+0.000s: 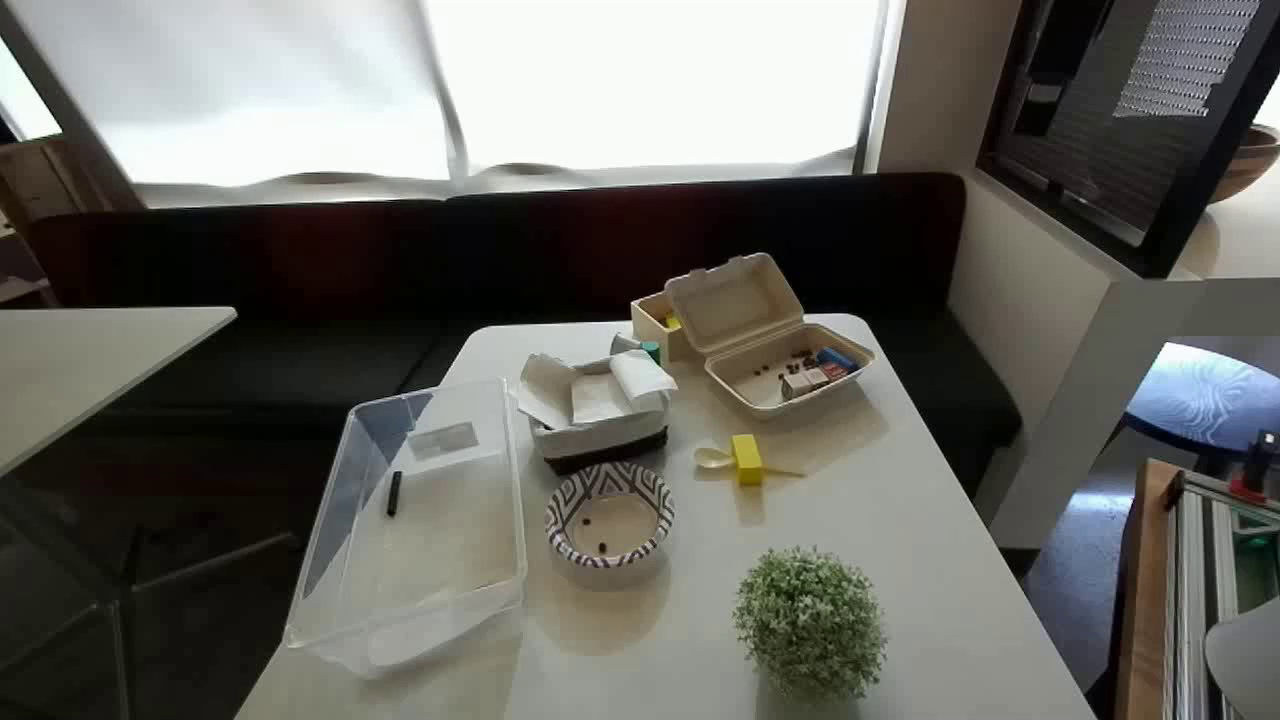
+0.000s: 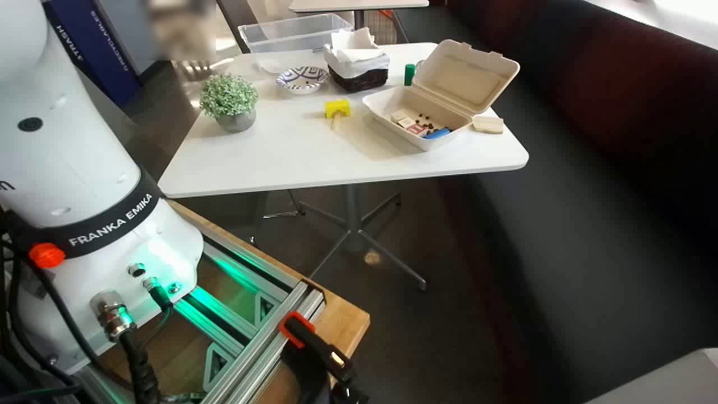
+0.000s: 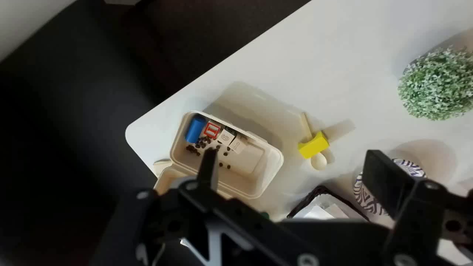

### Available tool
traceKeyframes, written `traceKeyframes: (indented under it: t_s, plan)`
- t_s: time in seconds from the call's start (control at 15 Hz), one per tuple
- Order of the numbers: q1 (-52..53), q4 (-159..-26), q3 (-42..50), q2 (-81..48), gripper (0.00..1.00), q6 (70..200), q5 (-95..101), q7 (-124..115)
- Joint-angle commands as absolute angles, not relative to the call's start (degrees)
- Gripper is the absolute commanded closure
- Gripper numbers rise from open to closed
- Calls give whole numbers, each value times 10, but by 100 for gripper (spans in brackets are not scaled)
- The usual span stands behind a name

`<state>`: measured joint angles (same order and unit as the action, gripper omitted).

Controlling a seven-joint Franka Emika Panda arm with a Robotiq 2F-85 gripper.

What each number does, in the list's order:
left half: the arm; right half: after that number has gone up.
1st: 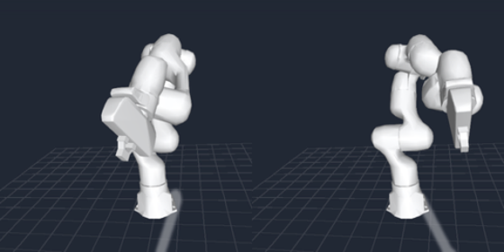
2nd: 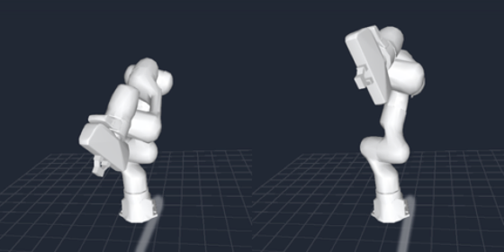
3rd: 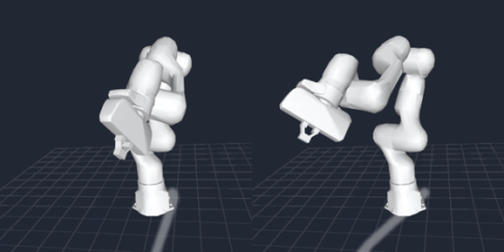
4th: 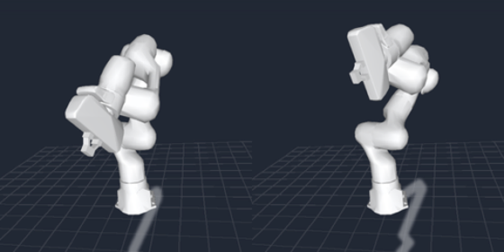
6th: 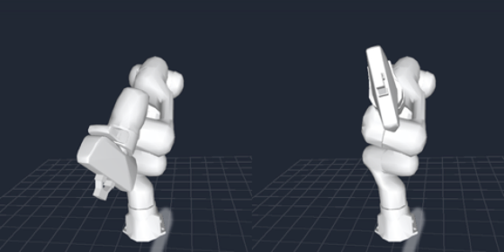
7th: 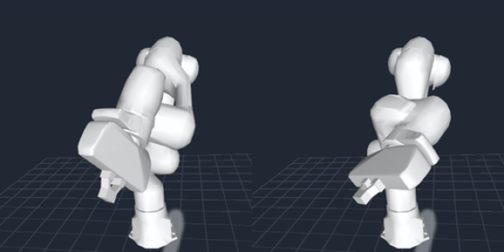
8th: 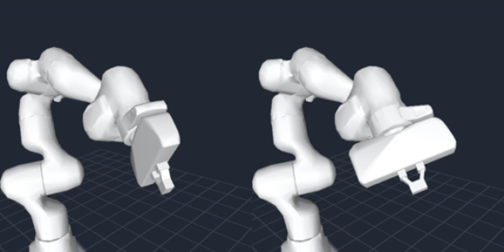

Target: Remove two blocks from the food pack and put them on the table.

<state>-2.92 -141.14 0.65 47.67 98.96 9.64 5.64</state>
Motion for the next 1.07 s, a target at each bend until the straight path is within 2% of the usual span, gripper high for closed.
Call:
traceKeyframes:
  t_s: [0.0, 1.0]
  plan:
    - [-21, -1410, 12, 476, 0, 988, 101, 52]
    - [-26, -1410, 19, 453, 0, 1015, 103, 47]
